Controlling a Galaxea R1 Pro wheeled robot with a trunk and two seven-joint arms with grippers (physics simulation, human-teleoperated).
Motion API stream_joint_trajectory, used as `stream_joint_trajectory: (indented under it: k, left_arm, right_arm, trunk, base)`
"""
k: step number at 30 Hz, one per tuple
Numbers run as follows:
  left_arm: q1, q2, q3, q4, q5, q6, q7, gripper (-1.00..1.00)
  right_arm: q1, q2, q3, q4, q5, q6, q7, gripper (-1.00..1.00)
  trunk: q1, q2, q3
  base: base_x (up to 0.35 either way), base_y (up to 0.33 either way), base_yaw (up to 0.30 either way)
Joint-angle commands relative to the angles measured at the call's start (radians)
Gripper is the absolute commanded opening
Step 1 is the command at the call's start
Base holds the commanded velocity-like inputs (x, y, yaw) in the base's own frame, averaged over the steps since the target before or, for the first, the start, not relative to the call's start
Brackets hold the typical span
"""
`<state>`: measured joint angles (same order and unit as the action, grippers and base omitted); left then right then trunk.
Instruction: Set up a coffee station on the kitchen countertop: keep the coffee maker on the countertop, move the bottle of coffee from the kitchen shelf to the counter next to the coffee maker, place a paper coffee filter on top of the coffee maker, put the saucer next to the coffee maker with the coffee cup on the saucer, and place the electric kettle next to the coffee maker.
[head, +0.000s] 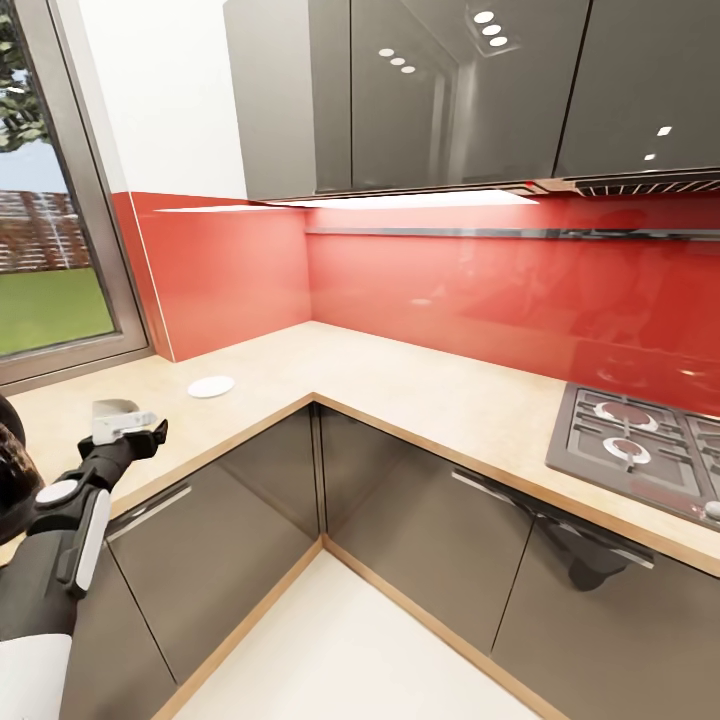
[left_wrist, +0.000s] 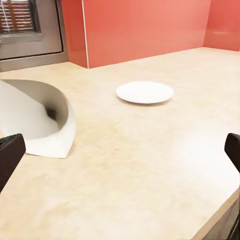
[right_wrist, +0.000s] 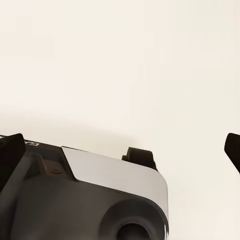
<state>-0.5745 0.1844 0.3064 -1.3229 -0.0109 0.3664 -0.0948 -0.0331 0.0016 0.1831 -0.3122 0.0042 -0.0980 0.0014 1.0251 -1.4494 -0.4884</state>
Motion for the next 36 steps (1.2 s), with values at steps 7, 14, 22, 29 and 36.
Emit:
stream_joint_trajectory:
  k: [7, 14, 22, 29, 36]
  left_arm:
    - [-0.001, 0.001, 0.003, 0.021, -0.001, -0.035, -0.007, 1.0]
    - [-0.001, 0.001, 0.004, 0.027, -0.001, -0.041, -0.008, 1.0]
    - [-0.001, 0.001, 0.005, 0.028, -0.001, -0.04, -0.008, 1.0]
    - [-0.001, 0.002, 0.009, 0.029, -0.001, -0.038, -0.008, 1.0]
    - [-0.001, 0.003, 0.033, 0.03, -0.001, -0.038, -0.008, 1.0]
  right_arm:
    - [-0.001, 0.0, 0.001, 0.001, 0.0, -0.003, 0.0, 1.0]
    - [-0.001, 0.0, 0.001, 0.001, 0.0, -0.003, 0.0, 1.0]
    - [-0.001, 0.0, 0.001, 0.001, 0.0, -0.003, 0.0, 1.0]
    - [-0.001, 0.0, 0.001, 0.001, 0.0, -0.003, 0.0, 1.0]
    - [-0.001, 0.0, 0.001, 0.001, 0.0, -0.003, 0.0, 1.0]
  trunk:
    - [0.0, -0.001, -0.001]
    - [0.0, -0.001, -0.001]
    - [0.0, -0.001, -0.001]
    - [0.0, -0.001, -0.001]
    - [0.0, -0.001, -0.001]
  base:
    - [0.0, 0.0, 0.0]
    - [0.115, 0.0, 0.0]
    - [0.122, 0.0, 0.0]
    - [0.028, 0.011, 0.0]
    - [0.003, 0.097, 0.0]
